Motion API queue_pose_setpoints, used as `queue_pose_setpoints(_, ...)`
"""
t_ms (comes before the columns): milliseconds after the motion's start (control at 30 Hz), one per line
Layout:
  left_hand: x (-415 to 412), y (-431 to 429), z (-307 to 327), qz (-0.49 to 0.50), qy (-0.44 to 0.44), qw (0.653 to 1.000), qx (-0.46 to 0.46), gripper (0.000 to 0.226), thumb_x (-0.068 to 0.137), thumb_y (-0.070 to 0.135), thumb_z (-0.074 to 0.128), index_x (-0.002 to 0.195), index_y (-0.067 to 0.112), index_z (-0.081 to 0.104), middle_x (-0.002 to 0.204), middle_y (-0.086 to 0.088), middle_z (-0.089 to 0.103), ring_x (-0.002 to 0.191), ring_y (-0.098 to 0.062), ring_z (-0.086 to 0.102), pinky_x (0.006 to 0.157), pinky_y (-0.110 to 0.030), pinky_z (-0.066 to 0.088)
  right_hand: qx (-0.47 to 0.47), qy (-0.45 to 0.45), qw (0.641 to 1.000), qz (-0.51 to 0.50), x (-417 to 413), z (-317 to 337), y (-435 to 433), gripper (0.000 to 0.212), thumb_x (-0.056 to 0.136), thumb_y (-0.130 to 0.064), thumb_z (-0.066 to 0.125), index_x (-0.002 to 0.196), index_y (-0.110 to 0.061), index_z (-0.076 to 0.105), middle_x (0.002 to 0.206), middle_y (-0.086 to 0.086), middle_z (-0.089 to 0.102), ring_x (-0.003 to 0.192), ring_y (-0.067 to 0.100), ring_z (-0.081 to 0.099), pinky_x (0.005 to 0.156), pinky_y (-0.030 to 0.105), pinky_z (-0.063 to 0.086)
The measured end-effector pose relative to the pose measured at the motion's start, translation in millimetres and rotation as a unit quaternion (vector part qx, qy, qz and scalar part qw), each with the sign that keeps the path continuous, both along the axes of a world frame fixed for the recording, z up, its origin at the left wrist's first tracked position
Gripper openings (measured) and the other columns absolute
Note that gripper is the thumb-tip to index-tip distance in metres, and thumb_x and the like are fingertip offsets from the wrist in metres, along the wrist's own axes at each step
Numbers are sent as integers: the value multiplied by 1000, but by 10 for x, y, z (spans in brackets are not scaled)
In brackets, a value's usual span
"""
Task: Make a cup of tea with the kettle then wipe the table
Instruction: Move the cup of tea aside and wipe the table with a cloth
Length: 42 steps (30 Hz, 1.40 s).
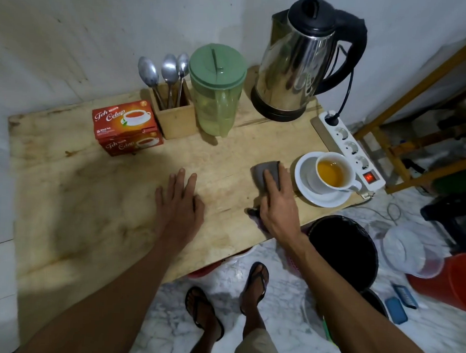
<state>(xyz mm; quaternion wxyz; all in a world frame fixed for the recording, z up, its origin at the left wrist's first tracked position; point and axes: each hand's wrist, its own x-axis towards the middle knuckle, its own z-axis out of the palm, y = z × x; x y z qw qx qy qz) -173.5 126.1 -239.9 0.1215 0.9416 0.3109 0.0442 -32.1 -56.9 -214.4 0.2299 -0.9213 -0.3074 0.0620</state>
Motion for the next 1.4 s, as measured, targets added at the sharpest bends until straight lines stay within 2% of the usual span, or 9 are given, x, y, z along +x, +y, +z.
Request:
queue_pose_setpoints(167, -6, -4, -2, 2, -7, 1000, 0, 58, 90, 33, 35, 146, 19, 39, 156, -12, 35, 145, -31, 32, 113, -57, 23, -17, -6, 1000, 9, -201, -83, 117, 57, 90, -23, 35, 141, -1, 46, 155, 29, 25, 144, 47, 18, 115, 58, 27)
queue_pose_setpoints(333, -18, -8, 15, -5, -8, 1000, -2, 60, 90, 33, 34, 147, 17, 38, 157, -13, 35, 144, -32, 32, 113, -57, 23, 11, 45, 994, 102, -638, -83, -54, 53, 90, -14, 40, 141, -4, 49, 158, 21, 25, 148, 41, 15, 109, 52, 40)
queue_pose_setpoints(500, -5, -11, 46, 3, 2, 1000, -19, 61, 89, 35, 30, 148, 19, 36, 159, -11, 31, 147, -29, 27, 116, -56, 18, 21, 18, 998, -54, -364, 53, -223, 51, 83, -7, 48, 133, 0, 55, 154, 23, 31, 144, 41, 25, 105, 51, 43)
queue_pose_setpoints(600, -9, -19, 46, 4, 6, 1000, -29, 61, 90, 34, 31, 150, 20, 32, 161, -10, 26, 149, -28, 22, 118, -55, 13, -1, 4, 998, -57, -236, 33, -133, 47, 83, -8, 46, 128, 4, 55, 146, 27, 35, 137, 44, 29, 101, 55, 45)
queue_pose_setpoints(833, -17, -2, 49, 0, 17, 999, -31, 62, 92, 35, 27, 151, 20, 28, 162, -10, 22, 149, -28, 19, 119, -55, 12, -3, 17, 994, 111, -676, -22, -222, 50, 86, -9, 40, 132, 7, 53, 148, 32, 36, 140, 49, 29, 112, 53, 33)
queue_pose_setpoints(1033, -10, -1, 49, 0, 19, 999, -35, 62, 91, 36, 26, 151, 20, 28, 162, -9, 23, 149, -29, 20, 118, -56, 12, -7, 1, 997, -72, -437, 41, -465, 52, 83, -15, 40, 131, 2, 54, 146, 23, 35, 136, 42, 33, 103, 48, 46)
queue_pose_setpoints(1100, -8, -1, 53, 2, 18, 999, -35, 62, 91, 36, 26, 150, 20, 30, 161, -10, 24, 148, -29, 21, 118, -56, 13, 2, -4, 997, -71, -417, 36, -353, 49, 80, -9, 49, 127, 5, 54, 142, 25, 37, 131, 43, 34, 101, 49, 46)
queue_pose_setpoints(1267, -43, -23, 65, 0, 7, 1000, -29, 60, 92, 36, 26, 149, 17, 33, 159, -13, 28, 147, -31, 25, 116, -58, 17, 21, 11, 998, 65, -490, 80, 118, 43, 78, -3, 50, 120, 5, 55, 143, 28, 38, 130, 44, 35, 89, 49, 51)
queue_pose_setpoints(1400, -54, -14, 63, -1, 3, 1000, -20, 60, 93, 37, 26, 148, 14, 35, 157, -14, 32, 145, -32, 29, 115, -58, 20, 30, -16, 999, -34, -1, 220, 307, 49, 77, -17, 38, 115, 9, 54, 139, 29, 38, 124, 44, 37, 97, 48, 44)
